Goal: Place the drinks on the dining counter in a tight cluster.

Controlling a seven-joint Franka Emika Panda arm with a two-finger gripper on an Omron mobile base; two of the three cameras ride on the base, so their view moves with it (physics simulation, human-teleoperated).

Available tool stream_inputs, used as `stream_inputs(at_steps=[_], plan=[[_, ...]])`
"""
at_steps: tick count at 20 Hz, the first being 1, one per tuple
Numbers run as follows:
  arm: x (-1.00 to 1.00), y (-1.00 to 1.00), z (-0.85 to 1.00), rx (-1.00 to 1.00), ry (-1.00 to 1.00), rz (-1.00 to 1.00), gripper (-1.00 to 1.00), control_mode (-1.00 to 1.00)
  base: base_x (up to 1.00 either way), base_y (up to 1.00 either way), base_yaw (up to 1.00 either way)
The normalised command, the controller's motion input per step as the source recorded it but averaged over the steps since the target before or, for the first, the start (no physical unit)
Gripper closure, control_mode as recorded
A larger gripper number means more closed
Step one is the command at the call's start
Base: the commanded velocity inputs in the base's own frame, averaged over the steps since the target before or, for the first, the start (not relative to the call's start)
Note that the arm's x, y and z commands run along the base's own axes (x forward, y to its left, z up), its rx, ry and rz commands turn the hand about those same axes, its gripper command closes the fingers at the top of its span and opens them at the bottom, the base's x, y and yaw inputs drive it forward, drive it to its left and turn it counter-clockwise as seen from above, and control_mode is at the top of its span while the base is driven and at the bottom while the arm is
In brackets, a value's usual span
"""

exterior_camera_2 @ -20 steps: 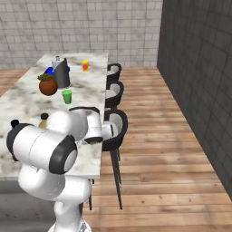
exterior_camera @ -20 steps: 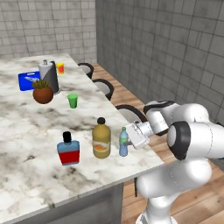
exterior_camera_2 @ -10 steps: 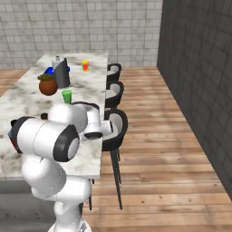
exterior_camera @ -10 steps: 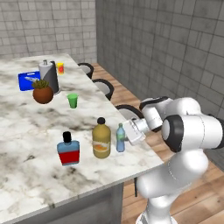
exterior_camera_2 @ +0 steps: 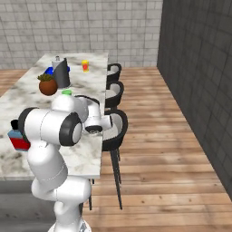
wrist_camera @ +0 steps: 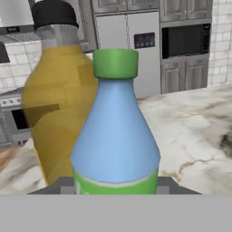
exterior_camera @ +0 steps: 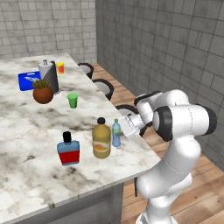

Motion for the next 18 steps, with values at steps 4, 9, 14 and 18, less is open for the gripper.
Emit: stream_inputs(at_steps=[4,9,14,18], plan=[[0.04,0.14,-0.2,0.0,0.0,0.0,1.0,-1.0,0.0,0.0,0.0],[0.0,0.21,-0.41,0.0,0.0,0.0,1.0,-1.0,0.0,0.0,0.0],[0.0,0.11,-0.27,0.0,0.0,0.0,1.0,-1.0,0.0,0.0,0.0],[0.04,-0.02,-0.06,0.0,-0.03,0.0,1.0,-1.0,0.0,0.0,0.0]])
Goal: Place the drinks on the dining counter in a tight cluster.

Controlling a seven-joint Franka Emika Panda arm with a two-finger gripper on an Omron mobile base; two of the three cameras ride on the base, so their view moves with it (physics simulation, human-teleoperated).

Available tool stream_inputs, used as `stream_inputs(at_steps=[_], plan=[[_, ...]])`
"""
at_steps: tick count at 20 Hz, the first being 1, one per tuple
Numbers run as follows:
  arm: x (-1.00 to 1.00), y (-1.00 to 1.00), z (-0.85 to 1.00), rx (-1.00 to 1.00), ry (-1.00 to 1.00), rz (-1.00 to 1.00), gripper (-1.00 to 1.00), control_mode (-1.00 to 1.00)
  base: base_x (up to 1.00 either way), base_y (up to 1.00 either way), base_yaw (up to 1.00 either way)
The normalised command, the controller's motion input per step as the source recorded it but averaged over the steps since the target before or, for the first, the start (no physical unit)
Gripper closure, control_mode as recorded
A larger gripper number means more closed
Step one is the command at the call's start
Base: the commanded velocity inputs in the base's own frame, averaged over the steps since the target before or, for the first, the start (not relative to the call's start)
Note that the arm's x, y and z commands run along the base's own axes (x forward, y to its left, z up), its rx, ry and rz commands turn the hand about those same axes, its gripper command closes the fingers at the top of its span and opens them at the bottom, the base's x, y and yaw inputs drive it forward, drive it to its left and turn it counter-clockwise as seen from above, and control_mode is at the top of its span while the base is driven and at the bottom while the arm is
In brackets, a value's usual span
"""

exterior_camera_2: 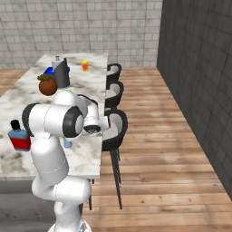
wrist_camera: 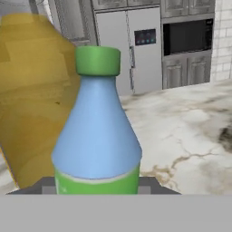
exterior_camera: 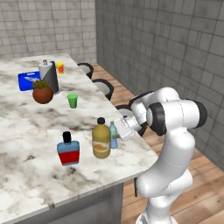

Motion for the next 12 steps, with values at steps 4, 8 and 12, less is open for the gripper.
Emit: stream_inputs(at_steps=[4,8,12], plan=[[0.0,-0.03,-0.14,0.0,0.0,0.0,1.0,-1.0,0.0,0.0,0.0],[-0.22,-0.01,-0.1,0.01,-0.07,-0.04,1.0,-1.0,0.0,0.0,0.0],[-0.32,-0.14,-0.19,0.05,-0.14,-0.06,1.0,-1.0,0.0,0.0,0.0]])
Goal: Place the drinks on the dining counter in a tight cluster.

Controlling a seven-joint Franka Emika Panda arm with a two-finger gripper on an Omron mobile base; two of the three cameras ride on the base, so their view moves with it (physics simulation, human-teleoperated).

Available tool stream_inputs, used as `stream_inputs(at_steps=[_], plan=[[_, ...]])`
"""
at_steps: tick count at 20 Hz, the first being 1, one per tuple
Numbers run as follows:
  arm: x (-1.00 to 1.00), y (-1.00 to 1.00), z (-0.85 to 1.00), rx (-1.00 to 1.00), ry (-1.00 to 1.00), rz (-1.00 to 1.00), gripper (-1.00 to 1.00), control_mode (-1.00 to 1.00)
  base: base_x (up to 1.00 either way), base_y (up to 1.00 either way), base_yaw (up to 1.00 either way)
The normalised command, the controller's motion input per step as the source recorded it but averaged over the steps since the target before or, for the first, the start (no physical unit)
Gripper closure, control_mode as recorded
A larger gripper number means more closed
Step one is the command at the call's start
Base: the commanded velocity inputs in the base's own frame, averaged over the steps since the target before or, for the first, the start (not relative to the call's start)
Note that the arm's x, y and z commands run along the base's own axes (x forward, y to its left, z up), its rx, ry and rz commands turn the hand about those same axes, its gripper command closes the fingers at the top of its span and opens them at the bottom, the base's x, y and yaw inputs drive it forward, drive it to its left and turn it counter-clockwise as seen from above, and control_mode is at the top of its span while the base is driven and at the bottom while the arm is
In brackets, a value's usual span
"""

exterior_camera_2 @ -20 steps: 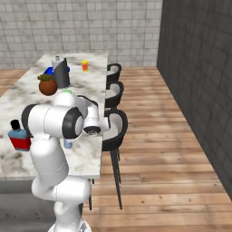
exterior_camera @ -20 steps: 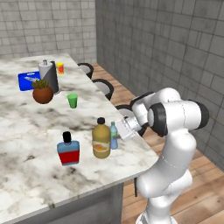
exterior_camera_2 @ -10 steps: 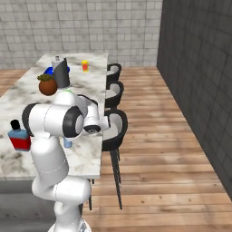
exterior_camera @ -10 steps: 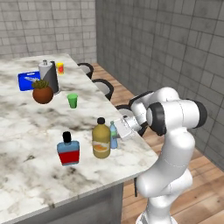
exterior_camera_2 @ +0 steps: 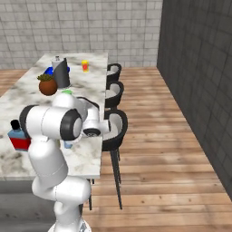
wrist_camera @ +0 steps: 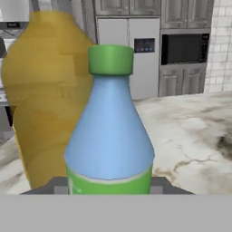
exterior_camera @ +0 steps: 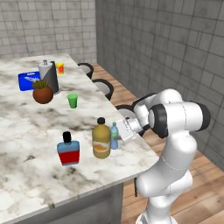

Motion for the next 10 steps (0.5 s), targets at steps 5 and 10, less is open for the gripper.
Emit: stream_inputs(at_steps=[5,10], plan=[[-0.08,-0.11,-0.17,0.03,-0.13,-0.04,1.0,-1.0,0.0,0.0,0.0],[0.0,0.0,-0.02,0.0,-0.02,0.0,1.0,-1.0,0.0,0.0,0.0]])
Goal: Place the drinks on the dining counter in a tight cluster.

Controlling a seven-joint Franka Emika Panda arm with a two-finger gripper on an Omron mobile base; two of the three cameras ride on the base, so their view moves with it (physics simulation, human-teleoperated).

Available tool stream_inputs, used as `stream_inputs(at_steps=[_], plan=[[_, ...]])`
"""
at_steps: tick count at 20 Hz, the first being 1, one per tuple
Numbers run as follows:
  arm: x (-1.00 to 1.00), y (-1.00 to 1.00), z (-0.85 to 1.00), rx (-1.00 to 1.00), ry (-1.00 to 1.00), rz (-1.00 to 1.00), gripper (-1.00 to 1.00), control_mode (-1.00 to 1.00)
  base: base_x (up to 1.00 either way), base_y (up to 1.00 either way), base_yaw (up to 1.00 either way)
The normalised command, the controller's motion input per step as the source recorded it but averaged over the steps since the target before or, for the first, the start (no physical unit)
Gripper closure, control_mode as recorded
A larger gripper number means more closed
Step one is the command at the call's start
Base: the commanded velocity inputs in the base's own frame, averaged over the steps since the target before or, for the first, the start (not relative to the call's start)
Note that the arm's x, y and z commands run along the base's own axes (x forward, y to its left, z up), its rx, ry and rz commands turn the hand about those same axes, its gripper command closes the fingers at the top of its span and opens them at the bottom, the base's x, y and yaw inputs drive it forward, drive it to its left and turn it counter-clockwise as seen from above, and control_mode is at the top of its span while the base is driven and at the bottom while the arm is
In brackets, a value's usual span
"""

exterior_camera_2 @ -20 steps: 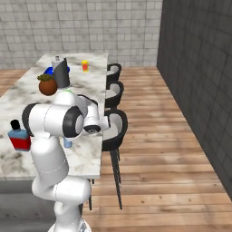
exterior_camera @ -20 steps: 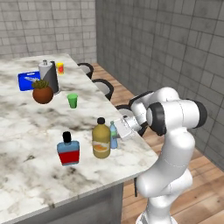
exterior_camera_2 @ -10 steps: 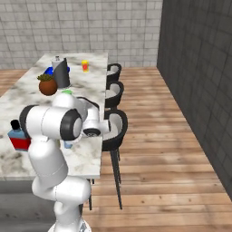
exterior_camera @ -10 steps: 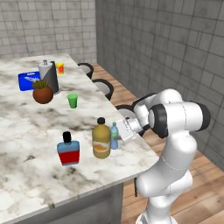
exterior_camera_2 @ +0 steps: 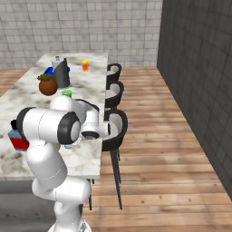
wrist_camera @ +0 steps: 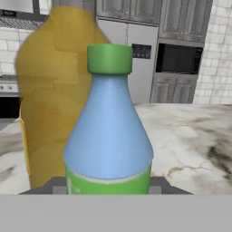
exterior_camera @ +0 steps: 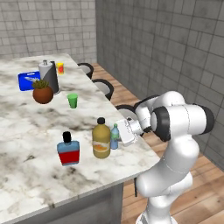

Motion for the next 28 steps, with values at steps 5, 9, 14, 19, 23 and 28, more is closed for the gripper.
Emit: stream_inputs(at_steps=[5,9,14,19,23,28], plan=[[0.0,0.0,0.0,0.0,0.0,0.0,1.0,-1.0,0.0,0.0,0.0],[0.0,0.0,0.0,0.0,0.0,0.0,-1.0,-1.0,0.0,0.0,0.0],[0.0,0.0,0.0,0.0,0.0,0.0,-1.0,-1.0,0.0,0.0,0.0],[0.0,0.0,0.0,0.0,0.0,0.0,-1.0,-1.0,0.0,0.0,0.0],[0.0,0.0,0.0,0.0,0.0,0.0,-1.0,-1.0,0.0,0.0,0.0],[0.0,-0.24,0.0,0.0,0.0,-0.04,-1.0,-1.0,0.0,0.0,0.0]])
